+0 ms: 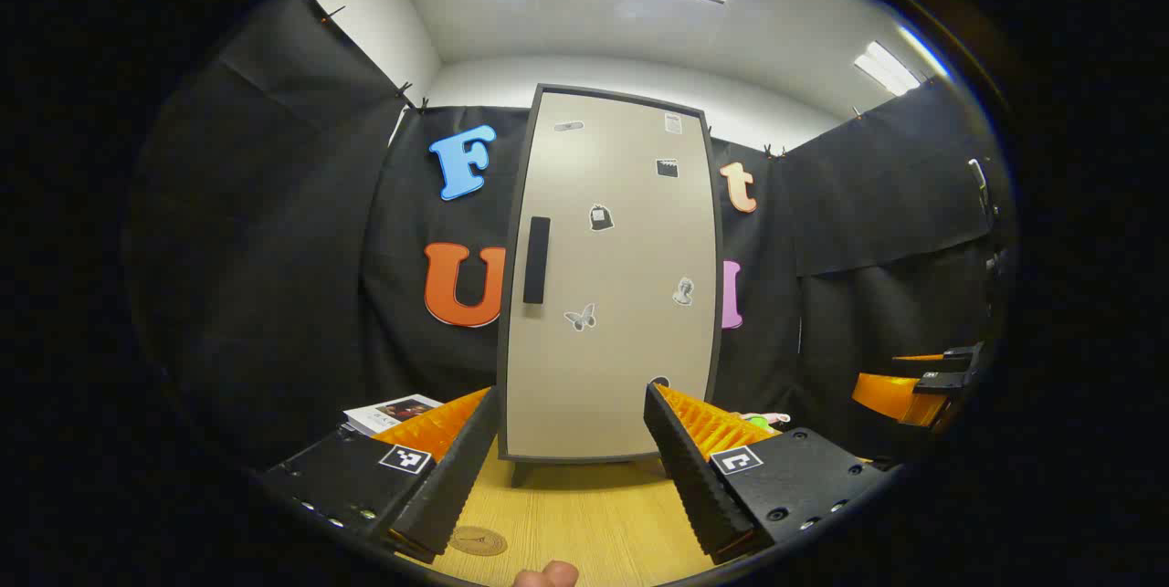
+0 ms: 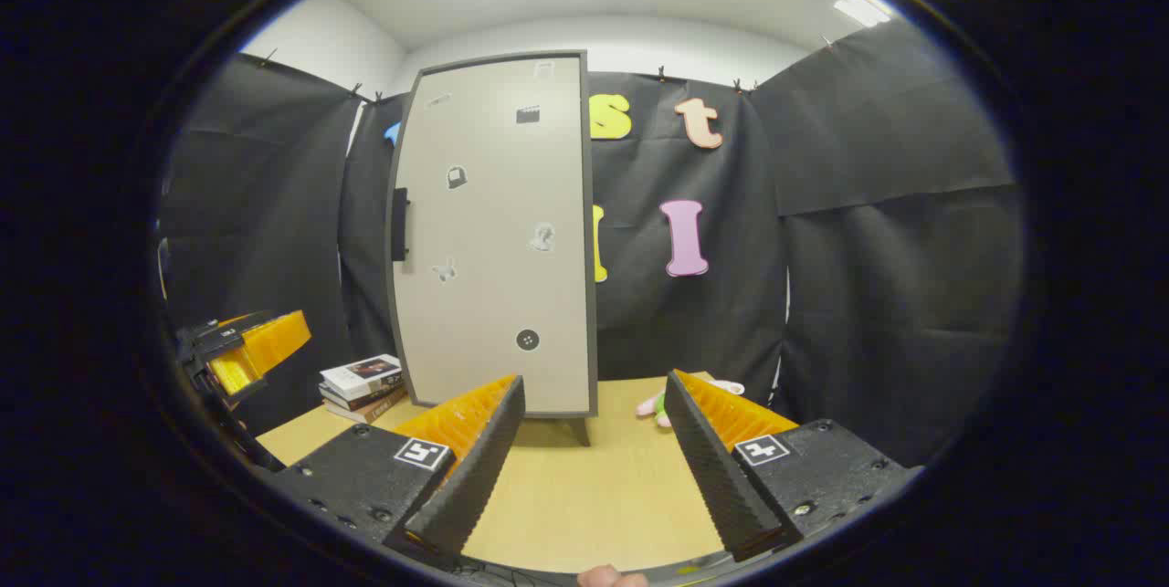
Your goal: Open the cabinet door with the right hand, grasp the bottle in the cabinet with the left hand and place it on the coaster, then close the cabinet door with the right hand.
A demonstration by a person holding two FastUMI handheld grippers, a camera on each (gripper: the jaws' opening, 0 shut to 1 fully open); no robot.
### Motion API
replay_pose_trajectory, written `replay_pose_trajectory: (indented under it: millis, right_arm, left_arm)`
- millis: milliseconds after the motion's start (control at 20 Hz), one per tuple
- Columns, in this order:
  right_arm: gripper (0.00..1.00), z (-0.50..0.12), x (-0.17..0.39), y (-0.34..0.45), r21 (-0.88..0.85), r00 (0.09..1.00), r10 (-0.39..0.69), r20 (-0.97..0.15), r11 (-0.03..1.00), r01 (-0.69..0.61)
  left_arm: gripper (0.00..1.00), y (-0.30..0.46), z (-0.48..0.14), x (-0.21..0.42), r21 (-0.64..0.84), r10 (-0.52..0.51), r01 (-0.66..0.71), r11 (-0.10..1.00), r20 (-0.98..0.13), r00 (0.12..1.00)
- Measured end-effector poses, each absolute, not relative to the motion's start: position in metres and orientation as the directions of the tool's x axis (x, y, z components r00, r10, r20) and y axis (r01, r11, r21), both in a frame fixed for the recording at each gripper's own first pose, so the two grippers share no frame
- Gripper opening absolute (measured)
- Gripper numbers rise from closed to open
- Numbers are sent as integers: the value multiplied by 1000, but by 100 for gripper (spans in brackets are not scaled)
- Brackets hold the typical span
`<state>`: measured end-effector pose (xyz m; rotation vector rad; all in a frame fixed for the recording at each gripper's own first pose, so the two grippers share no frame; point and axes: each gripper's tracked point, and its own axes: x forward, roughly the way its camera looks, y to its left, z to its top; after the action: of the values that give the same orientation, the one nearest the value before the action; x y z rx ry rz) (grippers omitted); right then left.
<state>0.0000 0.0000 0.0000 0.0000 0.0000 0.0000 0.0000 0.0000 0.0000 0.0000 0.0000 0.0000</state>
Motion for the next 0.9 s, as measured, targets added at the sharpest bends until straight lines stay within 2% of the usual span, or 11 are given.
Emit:
replay_pose_trajectory:
  millis: [50, 900]
  right_arm:
    - [94, 1, 0, -1, 5, 1000, -2, 4, 1000, 2]
    - [94, 14, -13, -5, 6, 999, -19, 35, 1000, 19]
  left_arm:
    - [95, 0, 1, 1, 4, -2, 2, 1000, 1, 1000]
    - [95, 3, 6, -4, 12, -2, 2, 1000, 18, 1000]
